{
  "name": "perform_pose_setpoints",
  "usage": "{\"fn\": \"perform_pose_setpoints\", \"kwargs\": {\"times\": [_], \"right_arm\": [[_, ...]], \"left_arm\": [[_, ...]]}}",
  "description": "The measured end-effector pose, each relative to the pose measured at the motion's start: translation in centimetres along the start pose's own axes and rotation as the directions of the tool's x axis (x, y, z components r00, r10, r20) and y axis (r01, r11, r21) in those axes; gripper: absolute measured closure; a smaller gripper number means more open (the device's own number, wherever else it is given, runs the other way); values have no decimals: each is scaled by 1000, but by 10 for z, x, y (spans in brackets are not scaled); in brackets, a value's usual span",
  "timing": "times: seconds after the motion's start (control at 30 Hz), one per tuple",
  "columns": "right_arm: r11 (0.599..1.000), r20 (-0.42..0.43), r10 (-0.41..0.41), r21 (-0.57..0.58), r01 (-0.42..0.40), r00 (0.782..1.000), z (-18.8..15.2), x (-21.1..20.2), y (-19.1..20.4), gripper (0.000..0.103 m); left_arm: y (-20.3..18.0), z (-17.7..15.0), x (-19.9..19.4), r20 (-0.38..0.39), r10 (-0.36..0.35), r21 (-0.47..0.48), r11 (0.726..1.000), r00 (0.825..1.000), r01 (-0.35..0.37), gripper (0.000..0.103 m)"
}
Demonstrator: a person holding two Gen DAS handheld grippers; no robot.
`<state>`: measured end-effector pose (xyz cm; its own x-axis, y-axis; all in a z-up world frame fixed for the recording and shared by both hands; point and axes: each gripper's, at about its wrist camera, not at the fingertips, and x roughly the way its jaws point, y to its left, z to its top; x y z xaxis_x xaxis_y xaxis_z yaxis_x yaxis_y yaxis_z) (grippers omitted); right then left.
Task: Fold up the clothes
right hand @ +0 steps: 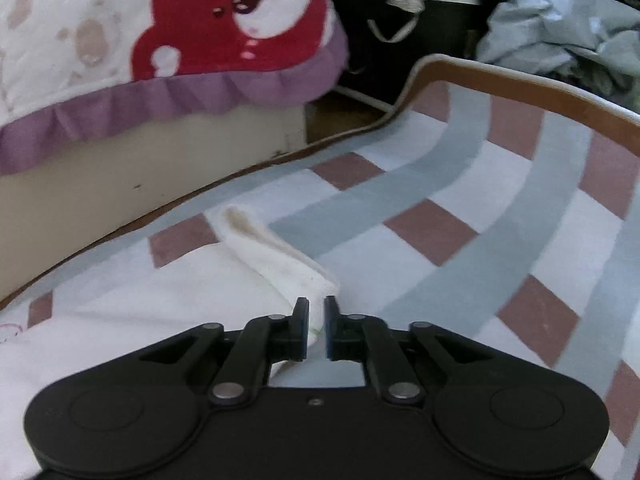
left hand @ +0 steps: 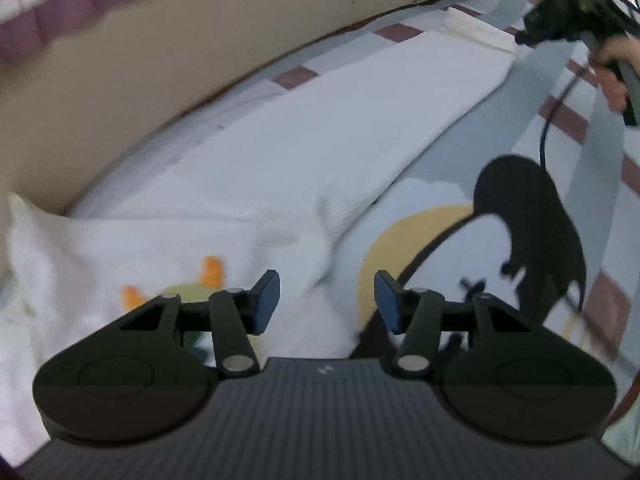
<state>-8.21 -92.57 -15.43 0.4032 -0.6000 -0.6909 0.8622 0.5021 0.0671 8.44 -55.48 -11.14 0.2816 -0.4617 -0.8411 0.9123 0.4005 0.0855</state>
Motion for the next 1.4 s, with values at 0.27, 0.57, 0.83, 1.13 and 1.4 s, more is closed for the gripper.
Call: {"fn": "perform_pose_setpoints", "kwargs": {"times": [0.27, 0.57, 0.83, 1.13, 1.4], "right_arm": [[948, -41, 320, 10, -319, 947, -10, -43, 69, 72], [741, -437, 649, 176, -648, 623, -75, -52, 161, 57], [722, -464, 662, 182, -668, 589, -112, -46, 189, 38], [769, -187, 575, -209, -604, 797, -99, -71, 210, 103], [830, -197, 294, -433, -353, 935, -97, -71, 225, 103]], "left_arm": [[81, -25, -40, -16, 85, -245, 966, 996, -86, 46], [126, -74, -49, -83, 17, -433, 900, 996, -52, 46], [140, -101, -28, -110, -33, -579, 815, 993, -37, 39], [113, -106, -54, -106, 12, -355, 933, 994, -49, 103], [126, -130, -99, -109, 56, -377, 922, 992, -93, 93]]}}
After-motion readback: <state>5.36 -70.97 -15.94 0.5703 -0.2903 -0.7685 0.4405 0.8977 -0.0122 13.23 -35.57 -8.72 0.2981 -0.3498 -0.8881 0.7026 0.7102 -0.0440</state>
